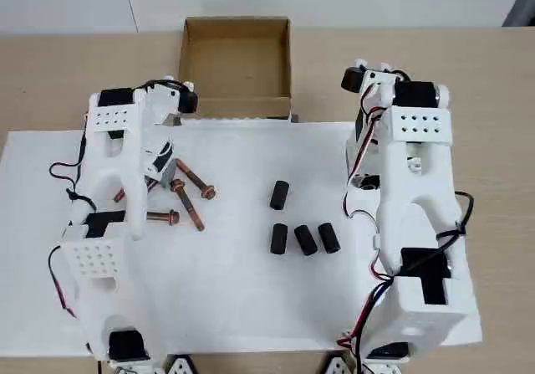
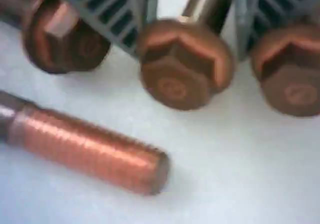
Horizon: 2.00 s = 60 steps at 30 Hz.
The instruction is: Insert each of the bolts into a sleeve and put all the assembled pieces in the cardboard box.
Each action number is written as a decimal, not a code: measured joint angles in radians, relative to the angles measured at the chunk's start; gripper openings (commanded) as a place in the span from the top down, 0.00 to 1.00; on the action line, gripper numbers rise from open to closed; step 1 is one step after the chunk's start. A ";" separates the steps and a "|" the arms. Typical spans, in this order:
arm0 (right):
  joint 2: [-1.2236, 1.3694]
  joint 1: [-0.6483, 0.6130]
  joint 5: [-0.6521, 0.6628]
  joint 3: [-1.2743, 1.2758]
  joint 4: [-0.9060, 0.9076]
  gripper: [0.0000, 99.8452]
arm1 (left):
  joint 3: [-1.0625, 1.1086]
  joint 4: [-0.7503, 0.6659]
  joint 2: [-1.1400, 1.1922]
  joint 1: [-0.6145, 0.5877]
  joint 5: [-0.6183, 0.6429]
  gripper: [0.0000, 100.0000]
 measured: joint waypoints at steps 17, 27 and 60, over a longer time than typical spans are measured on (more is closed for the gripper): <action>-0.117 -0.003 0.000 0.000 0.003 1.00 | 0.003 0.075 -0.132 0.037 0.002 0.99; -0.448 -0.006 0.000 0.066 0.008 1.00 | 0.038 0.118 -0.488 0.112 0.003 0.99; -1.415 -0.011 0.000 1.030 -0.382 1.00 | 1.381 -0.508 -1.982 0.112 0.374 1.00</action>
